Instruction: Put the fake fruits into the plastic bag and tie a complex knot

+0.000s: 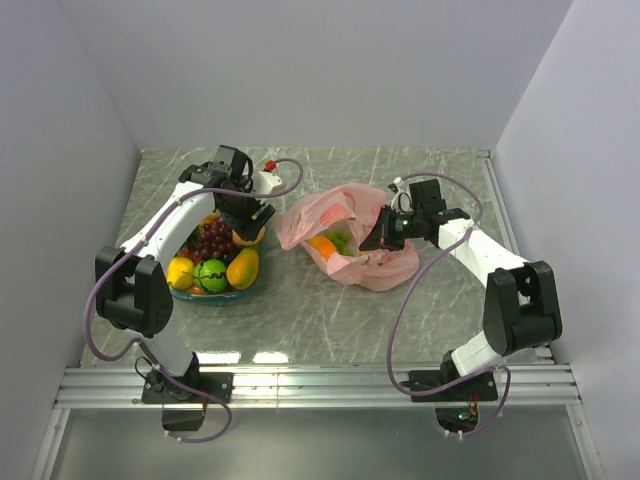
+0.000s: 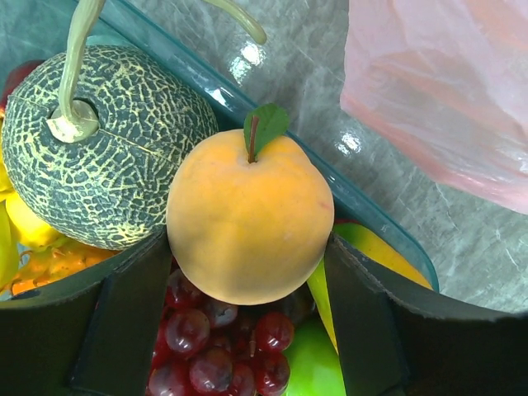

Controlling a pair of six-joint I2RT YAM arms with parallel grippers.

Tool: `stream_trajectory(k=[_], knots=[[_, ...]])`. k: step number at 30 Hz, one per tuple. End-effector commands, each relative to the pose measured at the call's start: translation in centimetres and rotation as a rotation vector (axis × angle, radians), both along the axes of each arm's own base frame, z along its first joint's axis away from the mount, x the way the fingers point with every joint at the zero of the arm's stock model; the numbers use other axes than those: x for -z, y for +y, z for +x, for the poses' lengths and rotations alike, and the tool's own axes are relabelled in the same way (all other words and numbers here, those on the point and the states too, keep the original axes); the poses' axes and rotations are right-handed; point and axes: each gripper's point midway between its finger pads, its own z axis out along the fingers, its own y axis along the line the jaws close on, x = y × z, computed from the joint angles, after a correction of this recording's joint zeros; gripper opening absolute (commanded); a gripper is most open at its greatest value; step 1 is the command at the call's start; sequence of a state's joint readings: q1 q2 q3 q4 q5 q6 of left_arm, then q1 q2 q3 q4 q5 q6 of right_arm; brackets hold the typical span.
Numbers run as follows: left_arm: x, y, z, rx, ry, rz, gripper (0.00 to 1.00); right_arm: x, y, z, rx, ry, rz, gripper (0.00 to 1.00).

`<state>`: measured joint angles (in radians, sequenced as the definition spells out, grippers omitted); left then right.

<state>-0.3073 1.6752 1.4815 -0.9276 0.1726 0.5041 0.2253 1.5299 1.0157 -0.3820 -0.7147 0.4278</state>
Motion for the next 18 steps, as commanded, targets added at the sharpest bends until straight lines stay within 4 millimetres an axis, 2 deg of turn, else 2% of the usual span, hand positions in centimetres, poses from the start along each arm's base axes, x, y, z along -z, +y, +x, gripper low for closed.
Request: stream_trajectory(k=[1,3,6,11,14,18], knots=[[-1.7,-0.7,0.3,0.005,-0.030,-0.035,0.64,-1.3,-0.2,1.3,0.005,-0.057,-0.003,0.00],[-2.5,-0.8,0.5,-0.003,-0.047,-0.047,0.63,-1.3,-0.2,1.3,0.005,-0.057,-0.003,0.00],[-5.3,-1.6,0.8,0.001,-0.100,-0.107,0.59,-1.2,-0.1,1.4,0.002,-0.057,-0.003,0.00],[-11.4,-3.3,0.3,0.043,-0.231,-0.255,0.57,-1.4,0.0,1.5,0.006,-0.053,0.006,0.00],[-14.2,-4.9,-1.1,0.110,-0.257,-0.363,0.54,-1.7,0.0,1.5,0.008,-0.060,0.015,0.00],[-18.4,-8.2,-4.2,0.249,-0.280,-0.574,0.53,-1.9,0.0,1.7,0.011,-0.065,0.014,0.00]])
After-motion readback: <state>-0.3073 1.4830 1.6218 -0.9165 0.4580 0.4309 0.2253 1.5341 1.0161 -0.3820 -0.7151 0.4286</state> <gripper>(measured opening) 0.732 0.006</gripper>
